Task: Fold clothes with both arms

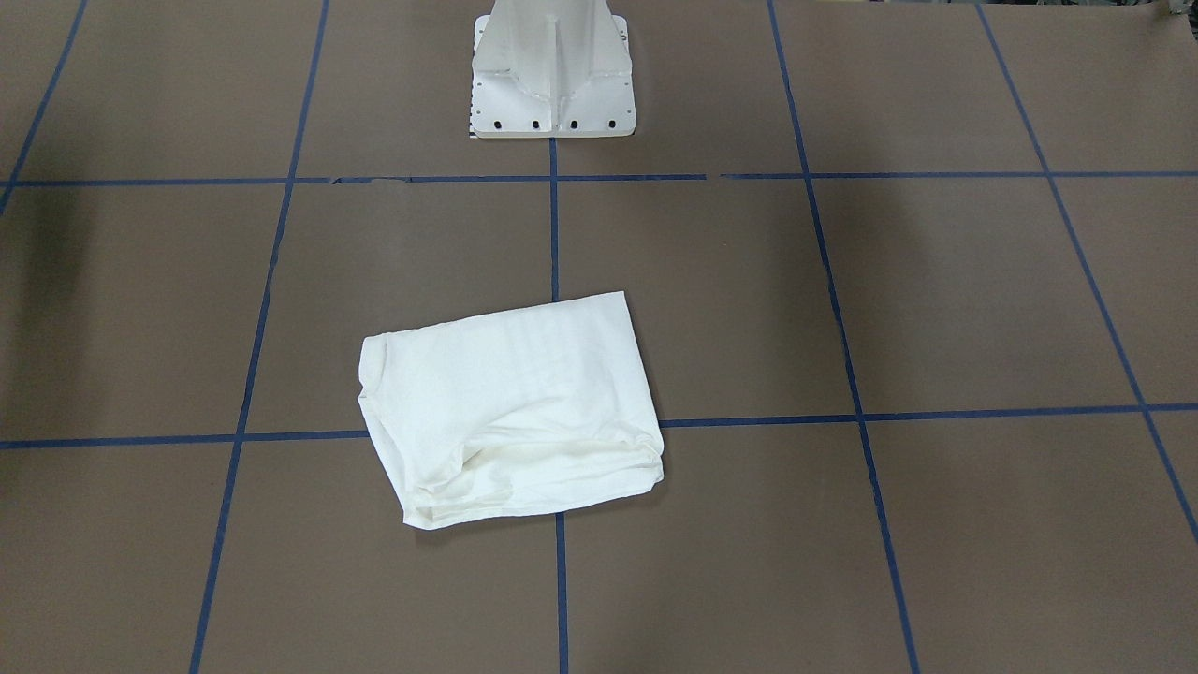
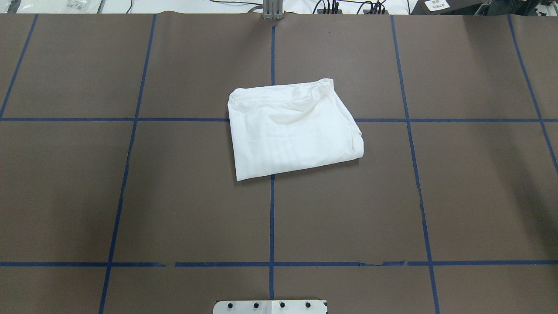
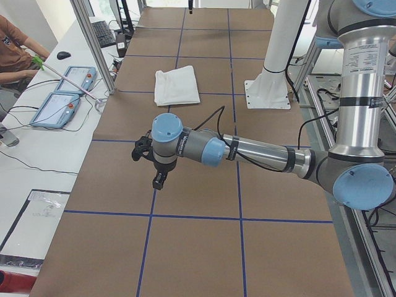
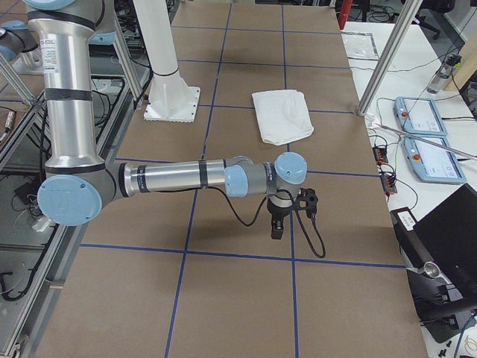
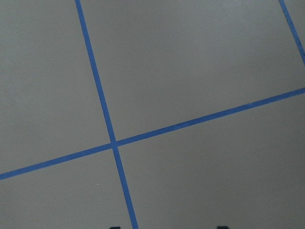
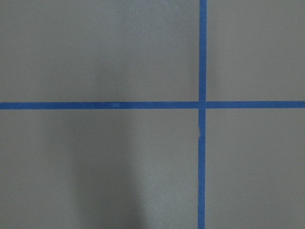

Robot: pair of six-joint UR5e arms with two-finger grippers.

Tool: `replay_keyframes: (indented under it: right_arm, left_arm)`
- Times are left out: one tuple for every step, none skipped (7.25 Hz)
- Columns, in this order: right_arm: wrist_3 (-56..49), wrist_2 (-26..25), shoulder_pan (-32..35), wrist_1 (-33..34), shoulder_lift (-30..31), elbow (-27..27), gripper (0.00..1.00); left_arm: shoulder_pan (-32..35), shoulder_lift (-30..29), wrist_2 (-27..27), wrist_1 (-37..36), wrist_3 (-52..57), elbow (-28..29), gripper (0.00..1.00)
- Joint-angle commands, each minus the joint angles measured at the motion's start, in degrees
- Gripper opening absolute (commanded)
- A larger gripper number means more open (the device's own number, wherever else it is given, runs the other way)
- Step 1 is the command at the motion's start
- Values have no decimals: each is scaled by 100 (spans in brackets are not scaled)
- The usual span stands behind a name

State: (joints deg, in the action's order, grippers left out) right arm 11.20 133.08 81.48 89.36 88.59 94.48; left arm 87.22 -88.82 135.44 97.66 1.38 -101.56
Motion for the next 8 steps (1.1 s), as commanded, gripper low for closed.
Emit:
replay_keyframes:
  right_arm:
    - [-83,-10,-18,-7,9,9,100]
    - [-118,-19,-53,-7,18,9,100]
    - [-127,-80,-80,-7,44,9,100]
    - [-127,-81,-80,-7,71,9,100]
    - [-136,-63,-71,-7,88,-17,100]
    - [-145,24,-28,-7,97,-17,100]
    - [-162,34,42,-7,115,-26,100]
    - [-162,34,130,-7,132,-9,100]
  left_arm:
    - [-12,-48,-395,25,151,5,100]
    - [-3,-57,-396,17,309,110,100]
    - [6,-31,-361,8,302,224,100]
    - [6,-48,-317,51,328,608,100]
    - [23,-31,-325,25,328,638,100]
    - [67,57,-325,95,459,629,100]
    - [102,57,-351,156,686,664,100]
    - [102,49,-352,157,680,656,100]
